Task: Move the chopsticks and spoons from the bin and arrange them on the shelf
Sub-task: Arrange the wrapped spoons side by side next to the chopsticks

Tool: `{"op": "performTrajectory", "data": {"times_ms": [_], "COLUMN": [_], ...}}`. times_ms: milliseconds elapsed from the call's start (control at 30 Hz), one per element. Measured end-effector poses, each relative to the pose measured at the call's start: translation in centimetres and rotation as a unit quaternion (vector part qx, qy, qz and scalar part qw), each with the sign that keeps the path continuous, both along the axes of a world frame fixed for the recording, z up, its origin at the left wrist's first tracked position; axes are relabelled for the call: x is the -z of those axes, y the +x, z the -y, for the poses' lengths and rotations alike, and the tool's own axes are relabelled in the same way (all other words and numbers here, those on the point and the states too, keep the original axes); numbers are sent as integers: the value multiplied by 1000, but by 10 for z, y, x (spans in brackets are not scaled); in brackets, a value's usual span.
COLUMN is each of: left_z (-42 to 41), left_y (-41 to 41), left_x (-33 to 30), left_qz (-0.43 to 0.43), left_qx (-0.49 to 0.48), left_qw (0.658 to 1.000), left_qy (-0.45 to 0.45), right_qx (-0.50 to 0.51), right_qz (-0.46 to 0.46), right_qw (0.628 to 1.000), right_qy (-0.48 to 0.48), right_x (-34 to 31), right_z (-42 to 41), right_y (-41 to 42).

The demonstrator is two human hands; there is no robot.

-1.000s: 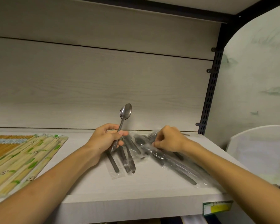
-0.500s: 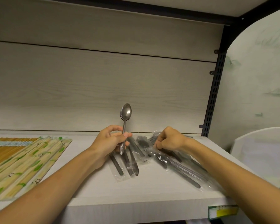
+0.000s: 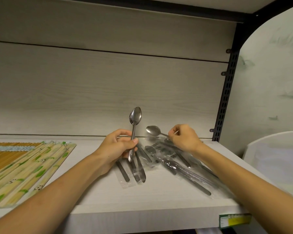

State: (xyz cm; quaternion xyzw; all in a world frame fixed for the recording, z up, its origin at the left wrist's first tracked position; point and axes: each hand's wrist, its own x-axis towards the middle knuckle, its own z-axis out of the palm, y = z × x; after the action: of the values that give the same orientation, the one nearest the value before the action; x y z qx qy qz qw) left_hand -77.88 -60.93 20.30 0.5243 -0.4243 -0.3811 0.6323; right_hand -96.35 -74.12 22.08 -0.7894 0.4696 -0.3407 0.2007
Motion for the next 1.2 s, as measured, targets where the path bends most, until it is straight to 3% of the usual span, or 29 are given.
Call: {"op": "performTrajectory", "data": {"times_ms": [200,267,333,400,967,1200], "left_z": [-1,-1,0,0,-4,-7], "left_y": [-1,-1,-1,0,-2,-3], "left_x": [-1,-1,-2,-1,-2,-6], "left_qz": [-3,-5,-11,-14,-34,-23], "left_qx": [5,9,12,14,80,70], "left_qw": [1000,1000,1000,1000,995,997], "left_qy": [-1,-2,-4,-4,-41,-24], "right_qx": [-11,-16,-25,-43,-149,-126], "right_qz": [23,137,265,310,295,209], "right_qw": [999,985,949,927,887,938], "right_qy": [47,99,166,204,324,245], "right_x": [1,-3,-12,-19,-11,-14], "right_z": [-1,-10,-24,-35,-72,-71], "right_y": [1,3,6,11,51,45]}}
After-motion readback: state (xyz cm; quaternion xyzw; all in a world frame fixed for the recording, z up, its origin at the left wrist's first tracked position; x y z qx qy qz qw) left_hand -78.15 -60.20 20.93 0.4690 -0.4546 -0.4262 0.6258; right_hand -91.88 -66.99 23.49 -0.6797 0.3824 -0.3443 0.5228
